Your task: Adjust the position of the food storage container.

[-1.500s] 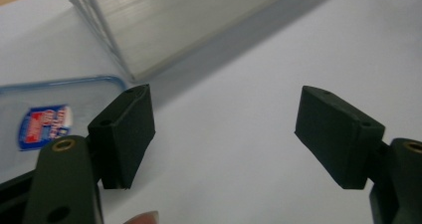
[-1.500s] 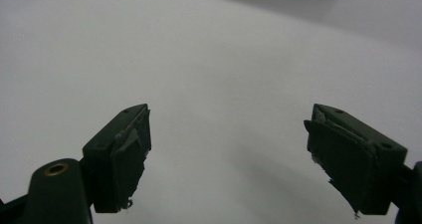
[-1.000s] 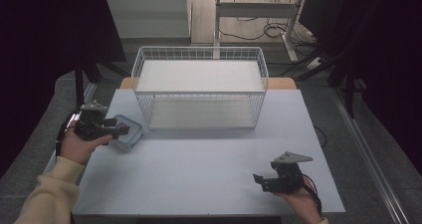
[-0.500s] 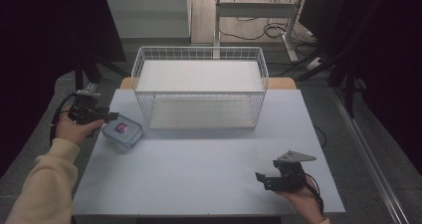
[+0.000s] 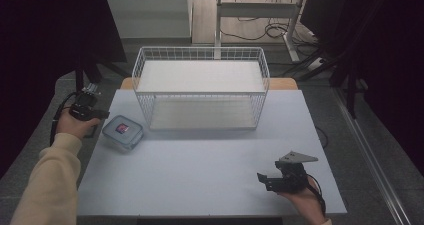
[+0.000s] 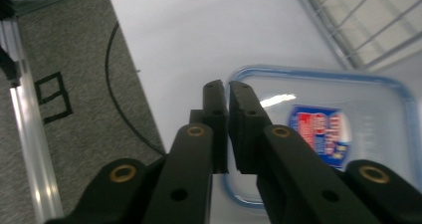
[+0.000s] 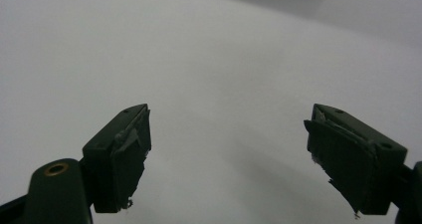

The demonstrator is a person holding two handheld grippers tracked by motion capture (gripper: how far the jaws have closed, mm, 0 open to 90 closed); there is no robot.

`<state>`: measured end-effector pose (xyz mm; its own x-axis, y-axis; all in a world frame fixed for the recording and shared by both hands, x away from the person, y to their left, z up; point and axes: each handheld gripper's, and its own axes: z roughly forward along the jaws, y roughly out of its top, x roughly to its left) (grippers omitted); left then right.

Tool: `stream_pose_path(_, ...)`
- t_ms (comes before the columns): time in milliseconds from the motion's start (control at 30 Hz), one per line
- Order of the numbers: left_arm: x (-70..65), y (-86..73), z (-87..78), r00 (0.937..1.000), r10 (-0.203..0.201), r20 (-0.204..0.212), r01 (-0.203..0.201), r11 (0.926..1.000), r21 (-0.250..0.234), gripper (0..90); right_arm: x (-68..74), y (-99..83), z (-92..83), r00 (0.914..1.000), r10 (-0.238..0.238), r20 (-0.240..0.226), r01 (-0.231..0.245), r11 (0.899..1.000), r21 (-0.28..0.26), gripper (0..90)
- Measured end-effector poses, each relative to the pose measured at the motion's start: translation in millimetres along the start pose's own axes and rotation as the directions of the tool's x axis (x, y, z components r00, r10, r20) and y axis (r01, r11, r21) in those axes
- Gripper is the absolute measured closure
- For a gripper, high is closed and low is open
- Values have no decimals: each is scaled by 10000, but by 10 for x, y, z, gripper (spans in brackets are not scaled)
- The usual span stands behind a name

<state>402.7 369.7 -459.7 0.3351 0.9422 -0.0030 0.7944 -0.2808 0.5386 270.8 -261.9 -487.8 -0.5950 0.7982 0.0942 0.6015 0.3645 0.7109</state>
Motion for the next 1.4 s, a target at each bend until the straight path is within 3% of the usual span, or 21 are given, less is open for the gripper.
stream_pose_path(133,50,38,65,9987,349,-382,-340,9991,234,880,-9,2,-3,10000,11,34,-11,10000,-36,176)
stream_pose_path(300,141,66,222,9987,185,-479,-162,9987,484,890,-22,5,-20,9999,18,114,-16,10000,-98,176)
stream_pose_path(667,109,-17,451,9996,251,-133,-237,9947,1003,897,-31,-4,-1,9998,84,165,-85,10000,13,176)
stream_pose_path(933,83,-63,422,9987,497,-125,-482,9937,1013,900,-20,-4,7,9998,78,181,-80,9999,79,176)
stream_pose_path(1133,-42,-81,407,9961,873,155,-883,9920,901,900,-11,-3,17,9998,53,171,-55,9999,137,177)
stream_pose_path(1400,-280,-90,361,9874,1485,554,-1524,9855,748,900,21,1,21,9999,4,111,-6,9998,177,177)
